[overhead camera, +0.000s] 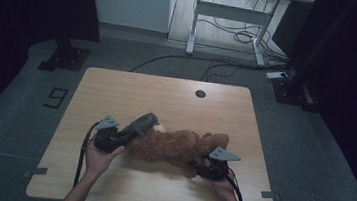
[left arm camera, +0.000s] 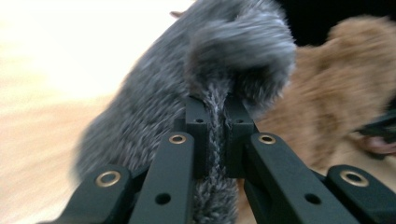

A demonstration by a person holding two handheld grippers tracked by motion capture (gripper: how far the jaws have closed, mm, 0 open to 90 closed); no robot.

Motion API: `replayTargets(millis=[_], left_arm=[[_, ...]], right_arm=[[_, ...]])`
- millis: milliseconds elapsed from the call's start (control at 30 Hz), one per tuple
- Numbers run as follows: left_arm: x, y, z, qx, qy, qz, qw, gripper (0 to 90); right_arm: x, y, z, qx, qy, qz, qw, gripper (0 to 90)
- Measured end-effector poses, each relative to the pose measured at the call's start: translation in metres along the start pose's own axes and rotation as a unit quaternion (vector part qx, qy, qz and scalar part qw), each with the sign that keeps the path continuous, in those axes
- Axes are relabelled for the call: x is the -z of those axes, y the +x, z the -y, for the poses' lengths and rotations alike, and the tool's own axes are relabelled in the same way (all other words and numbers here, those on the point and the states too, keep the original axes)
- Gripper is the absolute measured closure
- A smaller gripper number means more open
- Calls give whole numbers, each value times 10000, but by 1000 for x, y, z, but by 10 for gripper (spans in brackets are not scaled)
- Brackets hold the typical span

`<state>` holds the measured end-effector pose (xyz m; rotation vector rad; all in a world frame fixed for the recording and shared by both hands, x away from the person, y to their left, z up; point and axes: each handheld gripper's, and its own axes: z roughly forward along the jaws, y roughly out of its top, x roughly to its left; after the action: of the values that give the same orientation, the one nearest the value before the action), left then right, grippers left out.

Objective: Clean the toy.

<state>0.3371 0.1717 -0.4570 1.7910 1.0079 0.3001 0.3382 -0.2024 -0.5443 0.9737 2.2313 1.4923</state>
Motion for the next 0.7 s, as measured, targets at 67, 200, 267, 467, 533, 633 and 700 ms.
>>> replayTargets(millis=[67,200,267,467,533,633,700], left_arm=[[-1,-16,-10,-186,-98,162,9996,833],[-14,-55,-26,-567,-126,526,9969,833],[-27,-74,-32,-730,-69,644,9952,832],[-73,-97,-39,-899,325,500,9942,829],[-81,-86,-35,-685,425,452,9957,830],[-77,-63,-24,-463,506,216,9974,832],[-67,-45,-16,-232,467,227,9984,834]], right_arm=[[0,-1,0,-23,-6,-5,10000,472],[0,-1,0,-22,-12,-3,10000,472],[0,-1,0,-27,-11,-5,10000,472],[0,-1,0,-31,-1,-6,10000,472],[1,-2,0,-23,7,-3,10000,471],[1,-2,0,21,1,-1,10000,472],[0,-2,0,29,-19,-12,10000,472]])
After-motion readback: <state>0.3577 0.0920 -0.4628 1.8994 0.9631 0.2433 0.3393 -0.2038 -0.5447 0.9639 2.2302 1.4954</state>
